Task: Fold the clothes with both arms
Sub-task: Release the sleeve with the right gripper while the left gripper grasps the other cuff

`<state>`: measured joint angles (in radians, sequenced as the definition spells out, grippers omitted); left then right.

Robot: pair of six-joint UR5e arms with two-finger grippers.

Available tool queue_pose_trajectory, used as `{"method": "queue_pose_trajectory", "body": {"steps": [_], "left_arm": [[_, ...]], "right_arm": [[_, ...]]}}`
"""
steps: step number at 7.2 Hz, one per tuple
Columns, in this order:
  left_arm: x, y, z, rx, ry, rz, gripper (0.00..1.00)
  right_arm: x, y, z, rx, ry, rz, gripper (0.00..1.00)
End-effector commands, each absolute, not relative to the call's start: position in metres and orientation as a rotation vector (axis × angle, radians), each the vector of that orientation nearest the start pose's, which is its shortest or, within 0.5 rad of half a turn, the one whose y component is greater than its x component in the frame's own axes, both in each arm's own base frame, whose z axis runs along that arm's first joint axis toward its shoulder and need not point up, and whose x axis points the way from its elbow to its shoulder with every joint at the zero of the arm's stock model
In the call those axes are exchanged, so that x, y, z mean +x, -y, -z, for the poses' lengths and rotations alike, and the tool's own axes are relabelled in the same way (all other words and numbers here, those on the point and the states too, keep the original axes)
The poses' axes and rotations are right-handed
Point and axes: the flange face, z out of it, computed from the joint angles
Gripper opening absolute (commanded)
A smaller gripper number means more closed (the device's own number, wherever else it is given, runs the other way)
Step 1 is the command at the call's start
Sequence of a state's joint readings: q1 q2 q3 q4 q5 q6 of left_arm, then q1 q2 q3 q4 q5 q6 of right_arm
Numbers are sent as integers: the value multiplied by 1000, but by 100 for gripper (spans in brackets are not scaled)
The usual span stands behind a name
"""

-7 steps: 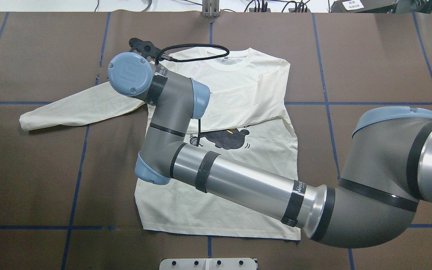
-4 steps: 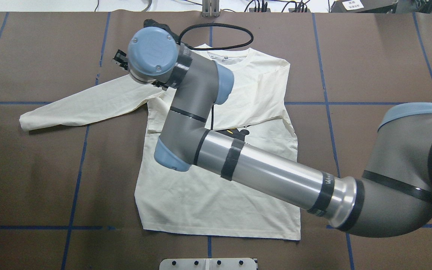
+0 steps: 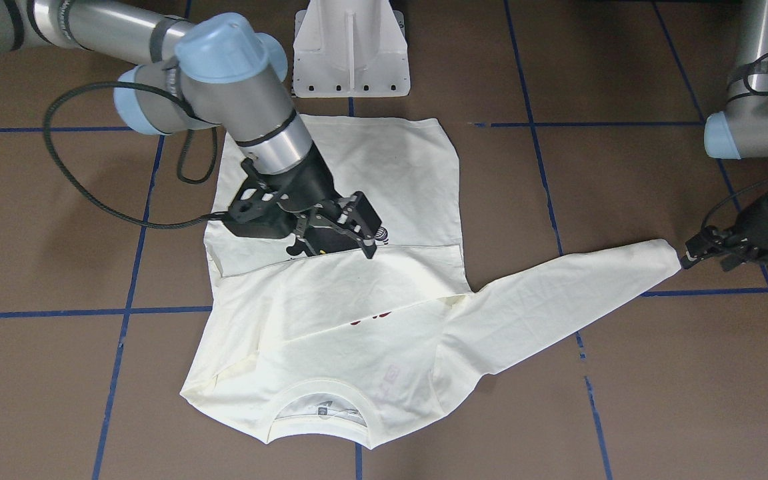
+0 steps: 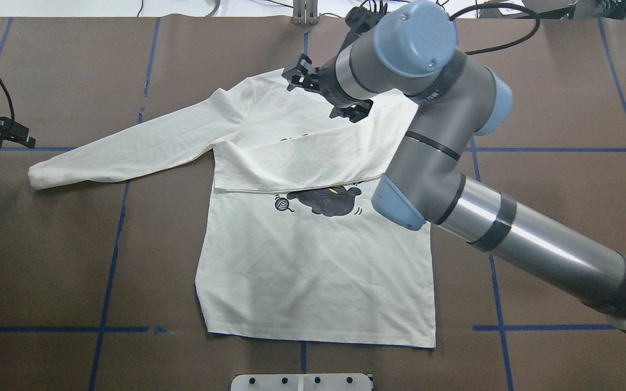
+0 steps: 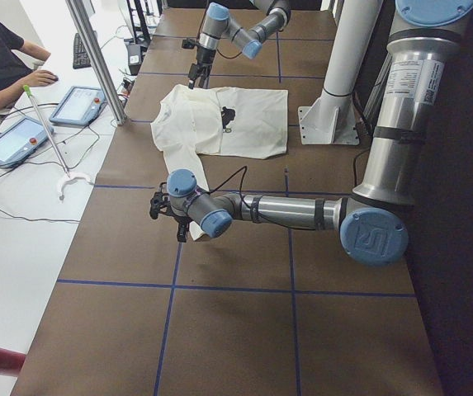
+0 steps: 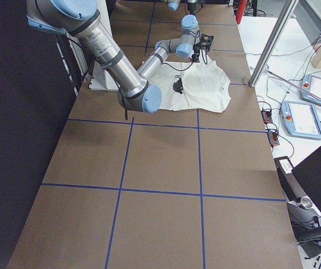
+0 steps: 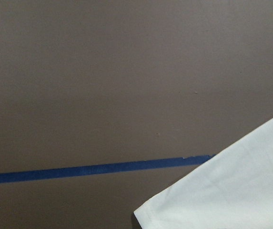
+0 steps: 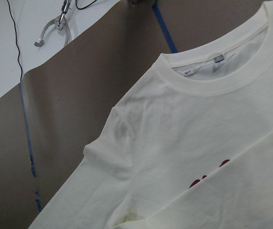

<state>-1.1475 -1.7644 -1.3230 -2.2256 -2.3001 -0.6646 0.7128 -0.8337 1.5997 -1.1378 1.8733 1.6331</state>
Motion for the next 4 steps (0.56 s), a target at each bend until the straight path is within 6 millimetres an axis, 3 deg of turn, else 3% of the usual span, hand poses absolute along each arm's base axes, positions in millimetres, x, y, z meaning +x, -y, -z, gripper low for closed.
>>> {"method": "queue_pose_trajectory", "body": {"steps": [1,3,4], "left_arm": [[215,572,-624,73,-886,-16,75],[229,564,-628,55,-882,-38,66],[232,563,-627,50,-883,-34,51]], "right_arm": [[-438,519,-162,139,1228,-485,99],[-440,518,-163,141,1227,-485,99],[-440,518,-163,139,1228,-488,99]]}}
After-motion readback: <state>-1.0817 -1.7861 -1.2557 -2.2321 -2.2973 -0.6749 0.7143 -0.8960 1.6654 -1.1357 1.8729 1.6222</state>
